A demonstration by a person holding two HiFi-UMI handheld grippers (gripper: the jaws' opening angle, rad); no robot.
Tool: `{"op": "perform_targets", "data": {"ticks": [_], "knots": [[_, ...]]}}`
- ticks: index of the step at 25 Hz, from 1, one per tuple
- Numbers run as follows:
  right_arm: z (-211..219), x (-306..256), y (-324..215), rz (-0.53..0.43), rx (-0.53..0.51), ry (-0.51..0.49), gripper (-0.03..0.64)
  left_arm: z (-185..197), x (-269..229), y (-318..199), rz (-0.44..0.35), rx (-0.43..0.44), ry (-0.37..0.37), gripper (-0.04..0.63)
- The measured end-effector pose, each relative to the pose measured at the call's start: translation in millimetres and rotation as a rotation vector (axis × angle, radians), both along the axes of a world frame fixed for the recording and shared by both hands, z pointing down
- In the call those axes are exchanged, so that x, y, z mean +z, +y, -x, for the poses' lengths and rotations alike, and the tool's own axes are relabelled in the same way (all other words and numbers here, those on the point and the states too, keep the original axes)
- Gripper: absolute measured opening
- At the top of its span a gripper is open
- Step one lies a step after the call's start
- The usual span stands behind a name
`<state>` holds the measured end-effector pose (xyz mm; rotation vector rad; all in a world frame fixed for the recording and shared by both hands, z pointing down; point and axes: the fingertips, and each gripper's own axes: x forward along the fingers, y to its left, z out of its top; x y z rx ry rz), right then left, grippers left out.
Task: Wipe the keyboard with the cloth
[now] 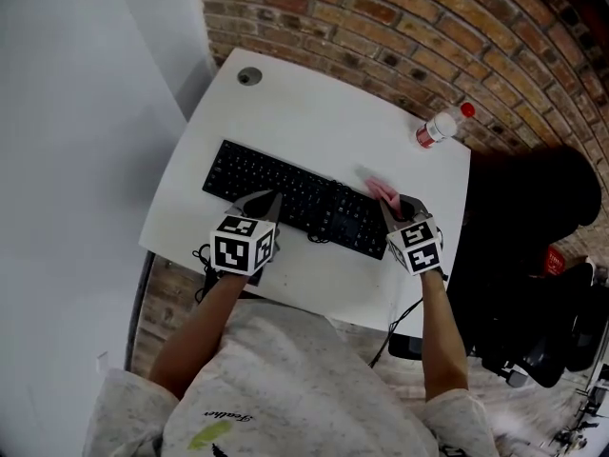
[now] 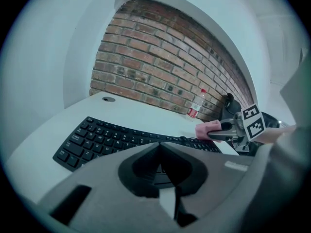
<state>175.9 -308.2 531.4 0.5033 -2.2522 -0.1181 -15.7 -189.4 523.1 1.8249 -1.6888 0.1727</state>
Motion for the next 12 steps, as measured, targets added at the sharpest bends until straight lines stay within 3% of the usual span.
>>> {"op": "perform_targets", "data": {"ticks": [12], "knots": [[50,-1,10,0.081,0.003,-0.040,0.025,34,-5,2,-0.019,-0.016,0.024,-0.003]]}}
